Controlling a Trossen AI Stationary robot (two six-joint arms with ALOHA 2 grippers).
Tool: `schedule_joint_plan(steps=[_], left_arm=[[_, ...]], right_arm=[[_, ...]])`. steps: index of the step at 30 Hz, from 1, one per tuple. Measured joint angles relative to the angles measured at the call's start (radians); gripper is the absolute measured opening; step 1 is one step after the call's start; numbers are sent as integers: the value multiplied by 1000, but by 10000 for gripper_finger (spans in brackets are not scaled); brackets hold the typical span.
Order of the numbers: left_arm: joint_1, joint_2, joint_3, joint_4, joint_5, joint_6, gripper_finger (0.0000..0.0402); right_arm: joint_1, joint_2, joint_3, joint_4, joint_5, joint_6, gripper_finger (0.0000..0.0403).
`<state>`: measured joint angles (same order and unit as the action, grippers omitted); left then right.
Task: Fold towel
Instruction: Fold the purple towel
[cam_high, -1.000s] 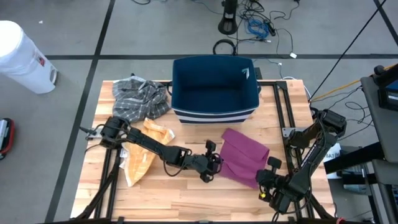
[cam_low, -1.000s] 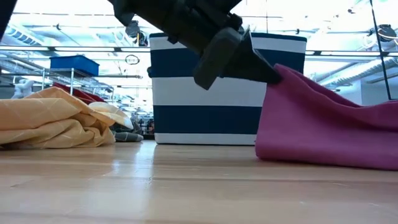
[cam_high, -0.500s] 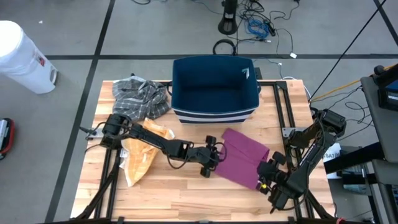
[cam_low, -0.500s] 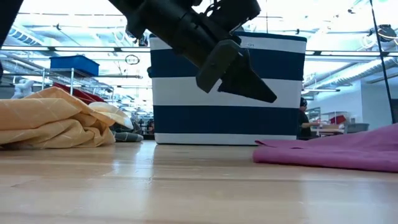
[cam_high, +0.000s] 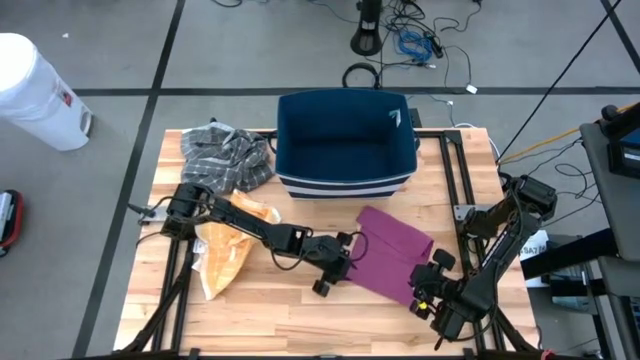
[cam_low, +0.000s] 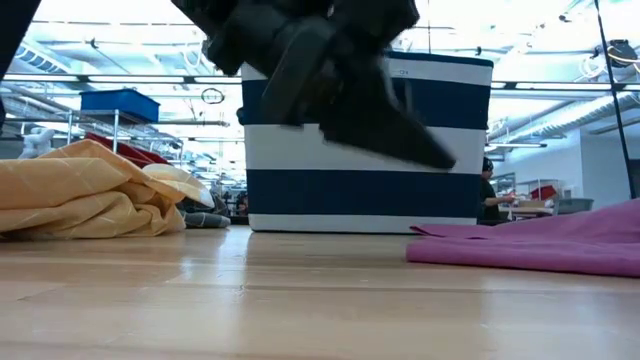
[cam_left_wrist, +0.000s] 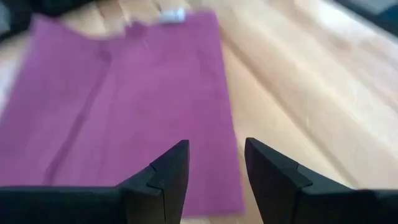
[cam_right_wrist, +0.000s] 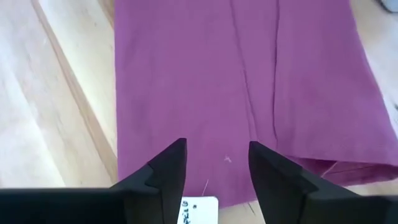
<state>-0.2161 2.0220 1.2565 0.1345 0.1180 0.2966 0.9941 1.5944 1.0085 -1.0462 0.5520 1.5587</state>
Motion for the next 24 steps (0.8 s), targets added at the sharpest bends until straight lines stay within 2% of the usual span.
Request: schedule_joint_plan(steps=[9, 17, 24], left_arm=[[18, 72, 0, 42, 74, -4, 163], [57, 85, 0, 82, 192, 8, 163], [80, 85, 0, 64, 229, -4, 163]], right_arm=[[-41, 15, -1, 71, 26, -54, 155], [-79, 17, -1, 71, 45, -79, 155], [-108, 17, -1, 72, 51, -86, 155]])
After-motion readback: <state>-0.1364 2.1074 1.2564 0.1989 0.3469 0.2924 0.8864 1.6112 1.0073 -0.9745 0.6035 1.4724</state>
